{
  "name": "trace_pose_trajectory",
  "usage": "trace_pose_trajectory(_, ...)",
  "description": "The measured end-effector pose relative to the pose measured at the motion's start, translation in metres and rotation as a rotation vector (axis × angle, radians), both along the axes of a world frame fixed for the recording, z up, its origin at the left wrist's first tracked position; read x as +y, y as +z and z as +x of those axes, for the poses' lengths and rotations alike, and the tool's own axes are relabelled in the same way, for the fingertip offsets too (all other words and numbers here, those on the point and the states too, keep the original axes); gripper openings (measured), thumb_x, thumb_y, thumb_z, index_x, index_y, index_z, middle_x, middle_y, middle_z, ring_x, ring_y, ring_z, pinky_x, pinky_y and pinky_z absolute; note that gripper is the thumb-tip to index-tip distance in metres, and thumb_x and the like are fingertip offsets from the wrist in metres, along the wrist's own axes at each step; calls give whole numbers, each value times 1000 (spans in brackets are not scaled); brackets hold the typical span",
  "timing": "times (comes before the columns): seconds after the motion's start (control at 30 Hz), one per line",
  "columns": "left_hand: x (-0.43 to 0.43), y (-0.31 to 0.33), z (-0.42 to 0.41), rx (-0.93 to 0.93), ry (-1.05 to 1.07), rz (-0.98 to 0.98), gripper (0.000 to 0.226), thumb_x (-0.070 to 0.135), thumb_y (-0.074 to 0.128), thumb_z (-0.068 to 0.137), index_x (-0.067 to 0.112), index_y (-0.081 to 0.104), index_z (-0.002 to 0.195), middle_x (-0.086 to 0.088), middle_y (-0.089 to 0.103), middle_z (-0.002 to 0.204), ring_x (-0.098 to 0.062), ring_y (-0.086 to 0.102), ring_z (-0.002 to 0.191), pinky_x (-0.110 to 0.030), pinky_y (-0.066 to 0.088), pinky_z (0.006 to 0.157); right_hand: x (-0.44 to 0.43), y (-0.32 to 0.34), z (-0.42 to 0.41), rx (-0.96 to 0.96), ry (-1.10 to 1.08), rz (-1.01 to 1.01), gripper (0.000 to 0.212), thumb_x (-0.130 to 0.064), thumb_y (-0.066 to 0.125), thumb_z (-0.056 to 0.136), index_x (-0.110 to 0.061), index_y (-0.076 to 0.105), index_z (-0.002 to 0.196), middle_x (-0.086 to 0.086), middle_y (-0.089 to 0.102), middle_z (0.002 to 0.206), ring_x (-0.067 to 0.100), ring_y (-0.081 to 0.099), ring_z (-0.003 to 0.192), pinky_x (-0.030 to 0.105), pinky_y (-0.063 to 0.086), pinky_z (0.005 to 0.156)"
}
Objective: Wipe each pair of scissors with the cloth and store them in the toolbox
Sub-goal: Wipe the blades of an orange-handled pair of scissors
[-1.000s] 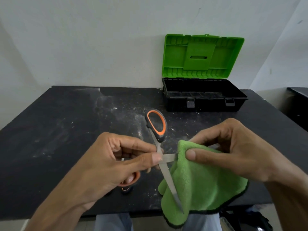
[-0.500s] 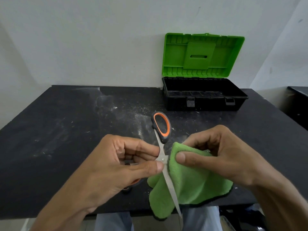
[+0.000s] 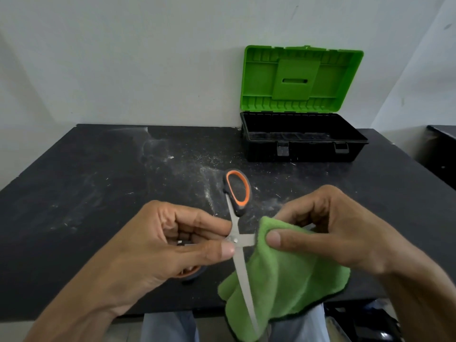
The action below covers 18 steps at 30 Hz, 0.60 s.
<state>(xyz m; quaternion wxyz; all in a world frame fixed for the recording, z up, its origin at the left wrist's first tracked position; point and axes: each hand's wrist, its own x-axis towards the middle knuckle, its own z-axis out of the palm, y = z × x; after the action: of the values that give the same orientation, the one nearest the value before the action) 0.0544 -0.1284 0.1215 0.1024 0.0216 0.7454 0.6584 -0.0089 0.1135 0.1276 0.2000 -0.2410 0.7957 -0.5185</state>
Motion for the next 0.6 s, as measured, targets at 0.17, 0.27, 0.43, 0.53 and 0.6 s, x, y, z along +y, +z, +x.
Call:
trace_pose_trajectory(0.17,2,-2,-1,12,63,24,25,25,85,55,21,82,79,-8,78,77,-8,71,66,-10,50,56,4,-2,-4,-19,-32,7,16,-29,81,81,-13,85,82,7,81,77,14,74,67,22,57,62)
trace_pose_trajectory(0.27,13,-1,-2,18,6,-1,24,19,83,57,19,82,81,-8,78,74,-5,66,59,-10,46,51,-7,-8,-1,-28,36,-12,20,-29,80,85,-11,85,88,7,82,81,13,73,70,25,56,63)
trace_pose_trajectory(0.43,0,-3,-1,15,37,21,27,27,93,57,21,83,82,-7,79,79,-10,73,70,-12,53,61,4,-5,-6,-71,25,-26,16,-23,79,86,-8,84,85,8,82,78,15,73,68,26,57,61)
trace_pose_trajectory(0.53,-10,-7,1,22,77,19,43,36,88,46,22,82,86,-10,79,85,-18,73,78,-18,55,71,12,-3,-7,-74,-12,-12,15,-24,78,85,-11,85,84,12,81,79,20,75,69,30,58,63)
trace_pose_trajectory(0.6,-9,-8,0,26,78,20,41,36,88,48,21,82,86,-11,78,87,-20,72,78,-19,55,69,10,-4,-7,-68,-29,-25,15,-25,77,85,-12,85,84,10,81,79,19,75,68,29,59,62)
